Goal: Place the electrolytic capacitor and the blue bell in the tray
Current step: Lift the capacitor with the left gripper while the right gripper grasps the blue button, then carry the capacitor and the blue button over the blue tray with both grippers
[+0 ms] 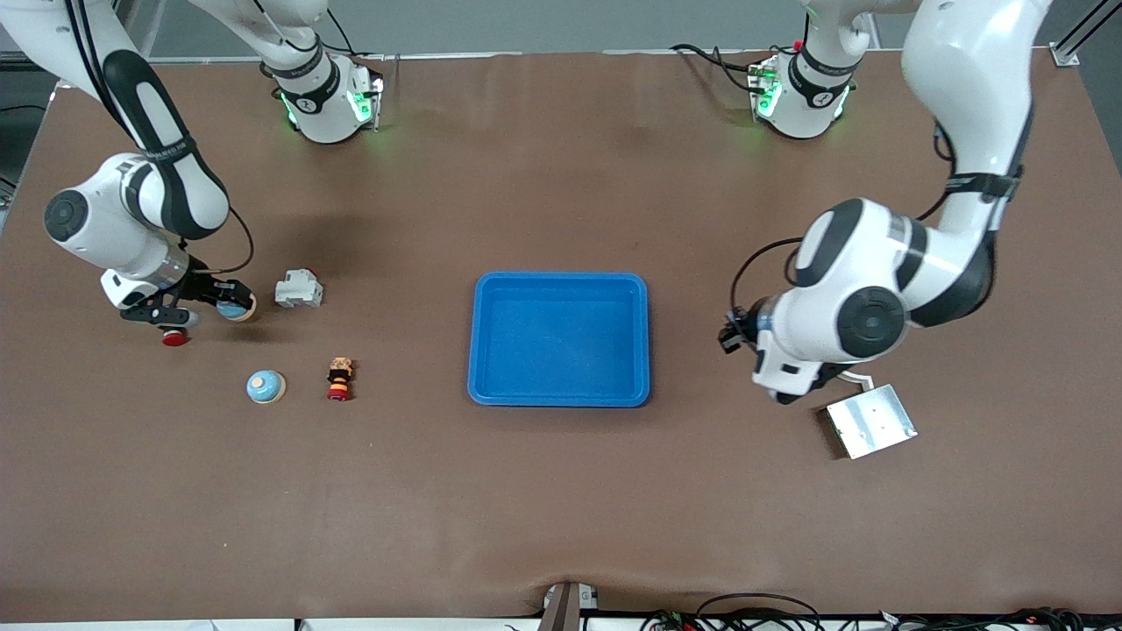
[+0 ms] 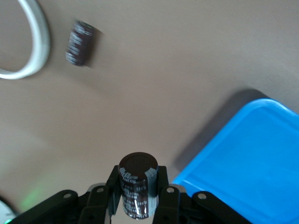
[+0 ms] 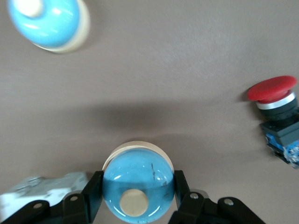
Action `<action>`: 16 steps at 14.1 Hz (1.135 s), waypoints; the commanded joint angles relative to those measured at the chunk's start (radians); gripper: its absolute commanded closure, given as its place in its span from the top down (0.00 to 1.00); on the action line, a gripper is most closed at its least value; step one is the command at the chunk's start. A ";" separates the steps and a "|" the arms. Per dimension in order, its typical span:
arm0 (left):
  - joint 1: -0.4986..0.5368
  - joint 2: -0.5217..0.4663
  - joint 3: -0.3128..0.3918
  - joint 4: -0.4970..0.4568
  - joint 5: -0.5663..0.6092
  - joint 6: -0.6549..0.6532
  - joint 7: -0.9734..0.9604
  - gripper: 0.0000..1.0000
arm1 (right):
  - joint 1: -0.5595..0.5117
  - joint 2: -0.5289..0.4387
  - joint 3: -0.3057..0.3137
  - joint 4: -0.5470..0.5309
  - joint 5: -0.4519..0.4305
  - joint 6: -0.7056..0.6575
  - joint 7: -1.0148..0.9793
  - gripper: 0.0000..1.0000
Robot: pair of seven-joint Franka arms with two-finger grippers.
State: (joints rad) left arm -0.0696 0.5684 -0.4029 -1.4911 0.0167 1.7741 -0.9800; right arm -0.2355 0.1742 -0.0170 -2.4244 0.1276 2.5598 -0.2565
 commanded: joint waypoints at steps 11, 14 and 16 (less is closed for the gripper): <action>-0.210 0.162 0.003 0.026 -0.011 0.332 -0.266 0.04 | 0.296 -0.341 0.015 0.030 0.152 -0.326 0.455 0.00; -0.233 0.202 0.007 0.025 -0.003 0.335 -0.290 0.04 | 0.369 -0.331 0.074 0.070 0.150 -0.317 0.664 0.00; -0.236 0.223 0.007 0.017 -0.001 0.335 -0.292 0.04 | 0.377 -0.323 0.109 0.074 0.150 -0.308 0.732 0.00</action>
State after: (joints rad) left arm -0.2942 0.7672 -0.4019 -1.4855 0.0131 2.1027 -1.2526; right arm 0.1390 -0.1516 0.0720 -2.3640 0.2685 2.2522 0.4146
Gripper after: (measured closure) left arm 0.661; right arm 0.348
